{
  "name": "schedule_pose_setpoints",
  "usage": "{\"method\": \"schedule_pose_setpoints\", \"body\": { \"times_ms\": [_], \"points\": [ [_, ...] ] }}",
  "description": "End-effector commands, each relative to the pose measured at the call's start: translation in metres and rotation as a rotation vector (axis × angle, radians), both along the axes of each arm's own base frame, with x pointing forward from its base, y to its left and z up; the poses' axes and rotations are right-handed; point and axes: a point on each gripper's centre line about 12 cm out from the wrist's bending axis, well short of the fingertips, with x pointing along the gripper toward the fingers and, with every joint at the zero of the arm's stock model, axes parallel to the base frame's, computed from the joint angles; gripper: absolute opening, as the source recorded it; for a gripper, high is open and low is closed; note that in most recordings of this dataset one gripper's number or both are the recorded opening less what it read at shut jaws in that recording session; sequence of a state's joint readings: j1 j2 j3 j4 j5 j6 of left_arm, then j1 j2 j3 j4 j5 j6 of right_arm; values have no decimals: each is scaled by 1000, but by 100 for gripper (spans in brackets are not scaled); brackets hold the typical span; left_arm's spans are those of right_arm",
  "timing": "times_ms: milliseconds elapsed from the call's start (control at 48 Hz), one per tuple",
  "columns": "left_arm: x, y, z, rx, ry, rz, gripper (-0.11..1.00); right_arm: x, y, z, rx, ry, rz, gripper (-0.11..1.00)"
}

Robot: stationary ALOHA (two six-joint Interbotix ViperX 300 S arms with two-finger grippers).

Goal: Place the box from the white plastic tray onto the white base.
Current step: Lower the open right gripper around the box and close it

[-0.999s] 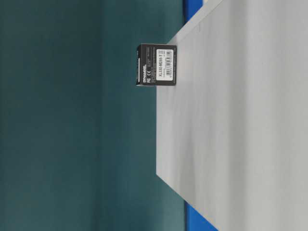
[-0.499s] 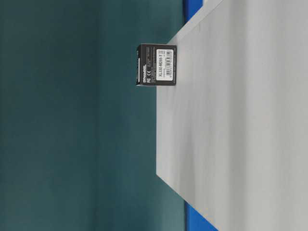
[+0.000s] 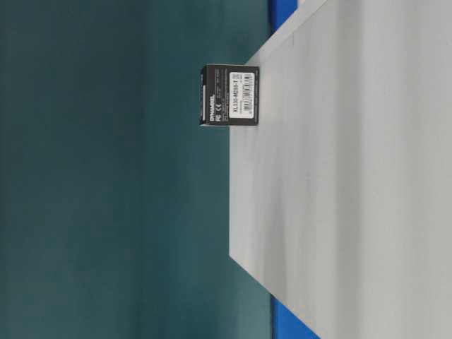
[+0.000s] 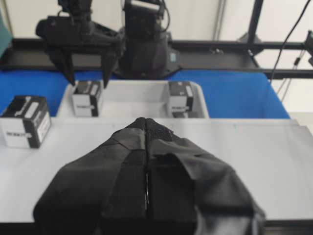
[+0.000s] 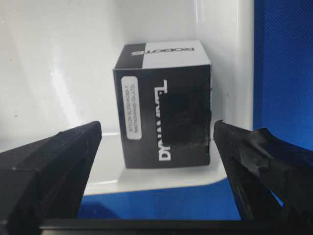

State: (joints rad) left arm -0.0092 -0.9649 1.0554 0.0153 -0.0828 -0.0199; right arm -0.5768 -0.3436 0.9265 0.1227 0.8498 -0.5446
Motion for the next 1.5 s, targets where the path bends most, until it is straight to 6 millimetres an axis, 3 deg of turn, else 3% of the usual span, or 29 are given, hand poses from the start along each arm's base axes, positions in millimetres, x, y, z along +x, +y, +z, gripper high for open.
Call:
{"method": "schedule_pose_setpoints", "body": {
  "times_ms": [0, 604, 1145, 1249, 1394, 1478],
  "points": [
    [2, 0, 11, 0, -29, -2, -7, 3, -2, -3, -7, -7, -1, 100],
    [1, 0, 12, 0, -31, 0, -7, 0, -3, -28, 4, 17, -14, 100],
    [0, 1, 14, 0, -37, 4, -7, 5, 0, -28, 23, -14, -42, 99],
    [0, 1, 14, 0, -38, 4, -7, 5, 3, -28, 32, -9, -31, 90],
    [0, 1, 16, 1, -43, 6, -7, 2, 5, -28, 49, 15, -28, 60],
    [0, 1, 18, 1, -48, 4, -7, 2, 6, -28, 52, 17, -30, 59]
  ]
}}
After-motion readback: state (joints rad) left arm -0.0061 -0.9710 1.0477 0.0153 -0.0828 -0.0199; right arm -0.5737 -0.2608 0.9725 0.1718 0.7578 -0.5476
